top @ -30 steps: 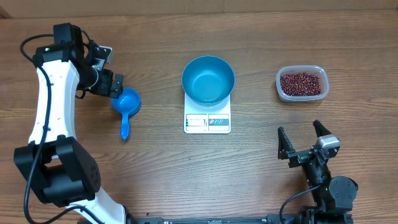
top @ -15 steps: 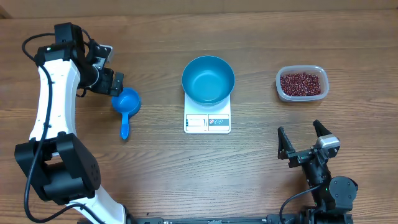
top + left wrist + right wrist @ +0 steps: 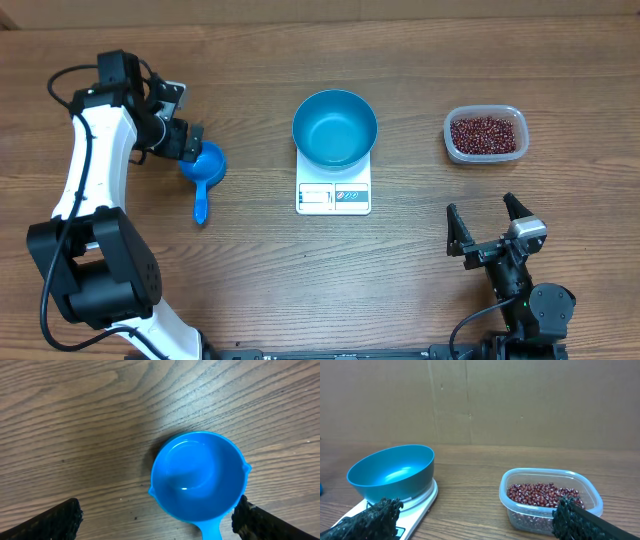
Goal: Scoop item into bowl and weigh 150g on scale
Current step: 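Move the left gripper over the blue scoop handle, then lower the left gripper and grasp the blue scoop handle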
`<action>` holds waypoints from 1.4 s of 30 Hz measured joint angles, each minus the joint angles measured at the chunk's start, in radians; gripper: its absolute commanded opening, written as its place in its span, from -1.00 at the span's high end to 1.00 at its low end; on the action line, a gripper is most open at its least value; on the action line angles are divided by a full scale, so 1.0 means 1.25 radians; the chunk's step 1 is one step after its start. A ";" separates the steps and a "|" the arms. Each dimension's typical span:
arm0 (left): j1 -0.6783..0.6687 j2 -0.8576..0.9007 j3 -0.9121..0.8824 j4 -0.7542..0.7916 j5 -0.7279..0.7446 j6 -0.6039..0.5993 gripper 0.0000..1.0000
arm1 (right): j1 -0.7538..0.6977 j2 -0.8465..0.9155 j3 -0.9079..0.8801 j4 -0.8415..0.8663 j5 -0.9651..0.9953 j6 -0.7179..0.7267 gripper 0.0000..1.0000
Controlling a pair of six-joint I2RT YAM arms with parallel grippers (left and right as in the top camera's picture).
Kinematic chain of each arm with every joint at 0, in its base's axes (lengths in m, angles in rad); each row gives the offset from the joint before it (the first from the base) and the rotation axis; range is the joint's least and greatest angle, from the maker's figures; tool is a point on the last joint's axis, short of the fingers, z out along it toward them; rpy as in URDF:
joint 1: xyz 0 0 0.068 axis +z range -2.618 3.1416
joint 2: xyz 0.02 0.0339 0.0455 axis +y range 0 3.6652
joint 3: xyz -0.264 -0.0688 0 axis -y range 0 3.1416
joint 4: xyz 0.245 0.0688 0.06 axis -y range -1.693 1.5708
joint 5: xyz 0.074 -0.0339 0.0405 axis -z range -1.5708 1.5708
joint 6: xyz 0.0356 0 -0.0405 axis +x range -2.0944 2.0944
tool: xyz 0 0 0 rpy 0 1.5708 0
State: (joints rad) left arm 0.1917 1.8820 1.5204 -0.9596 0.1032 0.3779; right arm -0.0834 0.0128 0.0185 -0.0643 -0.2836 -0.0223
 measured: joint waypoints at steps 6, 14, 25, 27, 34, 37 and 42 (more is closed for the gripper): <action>0.000 0.000 -0.042 0.051 -0.002 0.000 -0.99 | 0.000 0.000 0.000 0.000 0.000 0.000 -1.00; 0.000 0.000 -0.107 0.101 -0.003 0.000 -0.99 | 0.000 0.000 0.000 0.000 0.000 0.000 -1.00; 0.000 0.000 -0.128 0.135 -0.003 -0.001 -0.99 | 0.000 0.000 0.000 0.001 0.000 0.000 -1.00; 0.000 0.001 -0.128 0.143 -0.009 -0.002 -0.99 | 0.000 0.000 0.000 0.000 0.000 0.000 -1.00; 0.000 0.015 -0.128 0.158 -0.049 -0.006 -1.00 | 0.000 0.000 0.000 0.000 0.000 0.000 -1.00; 0.000 0.016 -0.128 0.158 -0.060 -0.006 -0.99 | 0.000 0.000 0.000 0.000 0.000 0.000 -1.00; -0.002 0.019 -0.128 0.161 -0.066 -0.007 -0.99 | 0.000 0.000 0.000 0.000 0.000 0.000 -1.00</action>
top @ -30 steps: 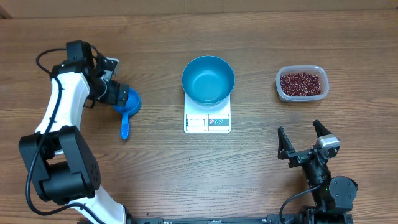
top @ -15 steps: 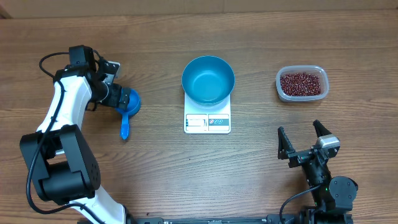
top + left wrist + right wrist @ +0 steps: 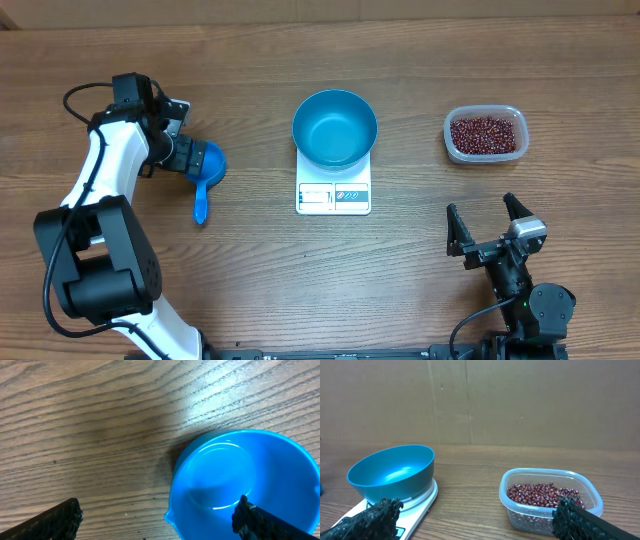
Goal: Scoop item into bowl and weigh 150g on scale
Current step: 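Lower the left gripper and grasp the blue scoop handle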
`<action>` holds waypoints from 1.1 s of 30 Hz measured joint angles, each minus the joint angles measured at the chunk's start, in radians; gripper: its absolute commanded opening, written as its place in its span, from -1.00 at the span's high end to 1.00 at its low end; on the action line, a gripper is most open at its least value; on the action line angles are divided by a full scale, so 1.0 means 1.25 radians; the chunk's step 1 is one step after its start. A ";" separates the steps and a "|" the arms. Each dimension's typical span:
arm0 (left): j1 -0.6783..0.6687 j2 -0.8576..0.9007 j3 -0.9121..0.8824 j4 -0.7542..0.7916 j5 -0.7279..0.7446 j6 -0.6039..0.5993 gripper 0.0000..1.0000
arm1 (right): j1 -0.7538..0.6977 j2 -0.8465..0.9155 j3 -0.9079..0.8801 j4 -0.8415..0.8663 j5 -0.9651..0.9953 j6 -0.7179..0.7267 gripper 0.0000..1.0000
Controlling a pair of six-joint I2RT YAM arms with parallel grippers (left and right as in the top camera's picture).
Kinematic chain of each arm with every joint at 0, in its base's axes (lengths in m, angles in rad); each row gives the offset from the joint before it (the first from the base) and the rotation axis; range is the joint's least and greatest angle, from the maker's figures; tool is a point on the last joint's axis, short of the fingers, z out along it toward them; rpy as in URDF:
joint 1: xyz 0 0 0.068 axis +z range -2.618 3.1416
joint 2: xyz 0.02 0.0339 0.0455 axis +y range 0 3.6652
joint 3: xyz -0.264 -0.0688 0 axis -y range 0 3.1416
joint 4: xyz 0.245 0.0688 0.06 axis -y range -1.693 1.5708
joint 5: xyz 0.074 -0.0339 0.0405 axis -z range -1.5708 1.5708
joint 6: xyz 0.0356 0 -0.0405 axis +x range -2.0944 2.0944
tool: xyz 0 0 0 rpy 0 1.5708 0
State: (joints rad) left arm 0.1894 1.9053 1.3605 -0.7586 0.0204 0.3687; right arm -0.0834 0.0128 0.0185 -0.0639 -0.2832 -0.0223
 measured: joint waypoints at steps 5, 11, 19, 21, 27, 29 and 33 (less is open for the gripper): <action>-0.016 0.022 0.000 0.000 -0.005 -0.003 -0.99 | 0.000 0.000 0.000 0.000 0.000 0.000 -1.00; -0.026 0.062 0.000 -0.004 -0.006 -0.016 -1.00 | 0.000 0.000 0.000 0.000 0.000 0.000 -1.00; -0.026 0.067 0.000 0.009 -0.008 -0.035 -0.99 | 0.000 0.000 0.000 0.000 0.000 0.000 -0.99; -0.026 0.067 0.000 0.010 -0.008 -0.038 -0.99 | 0.000 0.000 0.000 0.000 0.000 0.000 -0.99; -0.026 0.067 0.000 0.012 -0.008 -0.042 -0.77 | 0.000 0.000 0.000 0.000 0.000 0.000 -1.00; -0.026 0.067 0.000 0.009 -0.005 -0.043 -0.53 | 0.000 0.000 0.000 0.000 0.000 0.000 -1.00; -0.026 0.067 0.000 0.004 0.005 -0.047 -0.31 | 0.000 0.000 0.000 0.000 -0.001 0.000 -1.00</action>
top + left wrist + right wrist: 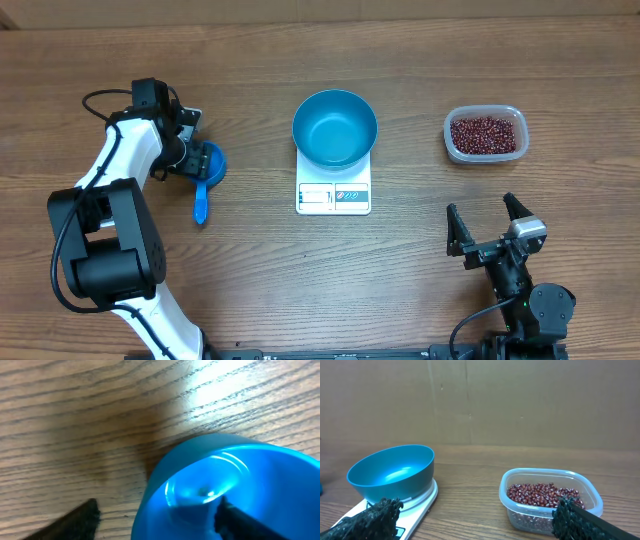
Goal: Scoop item into bowl and weigh 150g on scale
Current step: 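Lower the left gripper and grasp the blue scoop handle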
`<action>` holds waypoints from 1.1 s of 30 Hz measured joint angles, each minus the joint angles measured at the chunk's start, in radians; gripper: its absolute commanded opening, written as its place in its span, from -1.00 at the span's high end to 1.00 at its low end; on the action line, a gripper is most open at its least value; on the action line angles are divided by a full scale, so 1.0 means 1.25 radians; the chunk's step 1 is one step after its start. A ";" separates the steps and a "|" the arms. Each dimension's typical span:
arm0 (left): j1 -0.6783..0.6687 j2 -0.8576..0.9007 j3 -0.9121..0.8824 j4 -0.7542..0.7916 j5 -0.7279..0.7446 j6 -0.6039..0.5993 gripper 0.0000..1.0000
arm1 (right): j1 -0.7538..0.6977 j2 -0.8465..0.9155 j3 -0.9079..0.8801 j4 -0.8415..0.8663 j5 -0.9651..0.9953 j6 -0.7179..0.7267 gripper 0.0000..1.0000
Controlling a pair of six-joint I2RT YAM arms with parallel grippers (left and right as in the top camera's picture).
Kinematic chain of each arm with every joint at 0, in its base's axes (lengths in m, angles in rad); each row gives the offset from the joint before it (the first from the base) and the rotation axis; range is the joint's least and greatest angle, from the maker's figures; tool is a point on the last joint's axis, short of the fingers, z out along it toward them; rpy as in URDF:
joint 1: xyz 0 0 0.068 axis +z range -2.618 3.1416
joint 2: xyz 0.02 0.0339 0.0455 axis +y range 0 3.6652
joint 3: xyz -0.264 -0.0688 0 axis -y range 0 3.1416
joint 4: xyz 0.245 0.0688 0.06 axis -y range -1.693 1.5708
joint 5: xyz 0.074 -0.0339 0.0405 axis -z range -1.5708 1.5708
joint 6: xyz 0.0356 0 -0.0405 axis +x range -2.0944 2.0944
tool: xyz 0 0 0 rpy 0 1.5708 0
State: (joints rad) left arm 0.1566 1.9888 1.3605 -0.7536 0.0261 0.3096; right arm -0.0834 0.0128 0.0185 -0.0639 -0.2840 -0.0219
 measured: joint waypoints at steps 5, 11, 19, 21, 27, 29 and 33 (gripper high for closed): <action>0.000 0.000 0.000 -0.001 0.006 -0.001 0.13 | 0.000 0.000 0.000 0.000 0.000 0.000 -1.00; 0.000 0.000 0.000 -0.003 0.006 -0.001 0.55 | 0.000 0.000 0.000 0.000 0.000 0.000 -1.00; 0.000 0.000 0.000 -0.007 0.007 0.000 0.89 | 0.000 0.000 0.000 0.000 0.000 -0.001 -1.00; 0.000 0.000 0.000 -0.008 0.009 0.000 0.91 | 0.000 0.000 0.000 0.000 0.000 -0.001 -1.00; 0.000 0.000 0.000 -0.016 0.021 0.000 0.92 | 0.000 0.000 0.000 0.000 0.000 0.000 -1.00; 0.000 0.000 0.000 -0.019 0.024 0.000 0.91 | 0.000 0.000 0.000 0.000 0.000 -0.001 -1.00; 0.000 0.000 0.000 -0.028 0.039 0.000 0.92 | 0.000 0.000 0.000 0.000 0.000 0.000 -1.00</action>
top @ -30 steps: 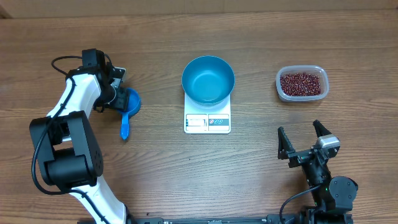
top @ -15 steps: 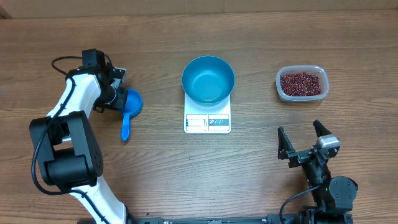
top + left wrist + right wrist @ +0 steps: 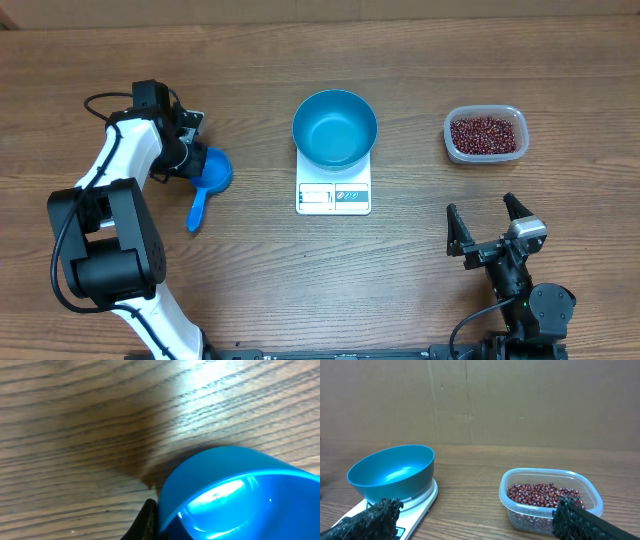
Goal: Scoop item into bowl and weigh 150g on scale
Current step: 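Lower the left gripper and grasp the blue scoop handle, then lift the blue scoop with the left gripper toward the teal bowl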
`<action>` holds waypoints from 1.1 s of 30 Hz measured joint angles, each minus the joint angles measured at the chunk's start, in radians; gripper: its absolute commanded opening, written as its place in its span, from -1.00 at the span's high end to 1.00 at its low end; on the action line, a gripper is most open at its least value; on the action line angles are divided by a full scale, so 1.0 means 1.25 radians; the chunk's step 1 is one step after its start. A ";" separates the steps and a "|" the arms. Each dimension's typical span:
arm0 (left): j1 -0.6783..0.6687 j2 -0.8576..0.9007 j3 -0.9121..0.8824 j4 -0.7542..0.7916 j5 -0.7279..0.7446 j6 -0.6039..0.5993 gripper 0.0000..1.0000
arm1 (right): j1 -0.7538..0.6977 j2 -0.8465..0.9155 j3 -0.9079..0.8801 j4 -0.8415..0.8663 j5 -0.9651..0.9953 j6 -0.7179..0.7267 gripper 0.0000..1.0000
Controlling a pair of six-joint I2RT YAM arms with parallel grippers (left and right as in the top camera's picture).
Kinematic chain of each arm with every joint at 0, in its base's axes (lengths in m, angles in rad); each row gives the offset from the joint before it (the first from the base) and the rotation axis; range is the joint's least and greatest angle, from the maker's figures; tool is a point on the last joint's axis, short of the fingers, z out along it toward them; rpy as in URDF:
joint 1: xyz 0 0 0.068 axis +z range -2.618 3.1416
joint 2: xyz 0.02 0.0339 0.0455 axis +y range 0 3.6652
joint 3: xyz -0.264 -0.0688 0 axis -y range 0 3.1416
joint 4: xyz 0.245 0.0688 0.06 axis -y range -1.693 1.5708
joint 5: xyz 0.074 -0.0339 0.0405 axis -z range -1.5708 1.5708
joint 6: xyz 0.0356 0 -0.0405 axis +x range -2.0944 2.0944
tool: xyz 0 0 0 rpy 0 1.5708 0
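Note:
A blue scoop (image 3: 214, 171) lies left of the scale, its handle pointing to the near left. My left gripper (image 3: 190, 158) is at the cup's left rim. In the left wrist view the tilted cup (image 3: 235, 495) fills the lower right, and one black finger (image 3: 147, 521) presses on the outside of its wall; the other finger is hidden. The blue bowl (image 3: 335, 128) stands empty on the white scale (image 3: 333, 197). Red beans fill a clear tub (image 3: 485, 133). My right gripper (image 3: 490, 235) rests open near the front edge, facing bowl (image 3: 390, 472) and tub (image 3: 547, 495).
The wooden table (image 3: 400, 260) stretches between the scale and the right arm. The white left arm (image 3: 90, 190) reaches along the table's left side. A cardboard wall (image 3: 520, 400) stands behind the table in the right wrist view.
My left gripper's fingers stood apart on either side of the cup's rim; now one presses on its wall. The scoop has shifted right and its handle has swung to the near left.
My left gripper first hovered open over the scoop's cup, then sat lower and nearer its left rim, then straddled the rim with narrower fingers. Now it grips the rim and the scoop has turned. The right arm, bowl, scale and tub have stayed put.

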State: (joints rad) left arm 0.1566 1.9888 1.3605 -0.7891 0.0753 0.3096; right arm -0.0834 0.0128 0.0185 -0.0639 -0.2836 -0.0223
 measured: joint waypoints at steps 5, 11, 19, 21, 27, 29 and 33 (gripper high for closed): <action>0.000 0.000 0.000 -0.002 0.056 -0.002 0.92 | 0.000 0.000 0.000 0.000 0.000 0.000 -1.00; 0.000 0.000 0.042 -0.081 0.090 -0.039 0.91 | 0.000 0.000 0.000 0.000 0.000 0.000 -1.00; 0.000 0.000 0.240 -0.263 0.099 -0.058 0.92 | 0.000 0.000 0.000 0.000 0.000 0.000 -1.00; 0.000 0.000 0.290 -0.298 0.098 -0.064 0.91 | 0.000 0.000 0.000 0.000 0.000 0.000 -1.00; -0.019 -0.006 0.385 -0.353 0.063 -0.101 0.92 | 0.000 0.000 0.000 0.000 0.000 0.000 -1.00; -0.038 -0.019 0.395 -0.361 0.033 -0.117 0.91 | 0.000 0.000 0.000 0.000 0.000 0.000 -1.00; -0.089 -0.069 0.400 -0.365 -0.036 -0.154 0.91 | 0.000 0.000 0.000 0.000 0.000 0.000 -1.00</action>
State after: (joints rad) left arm 0.0452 1.9022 1.8606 -1.2453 0.0307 0.1173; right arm -0.0834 0.0128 0.0185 -0.0639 -0.2836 -0.0227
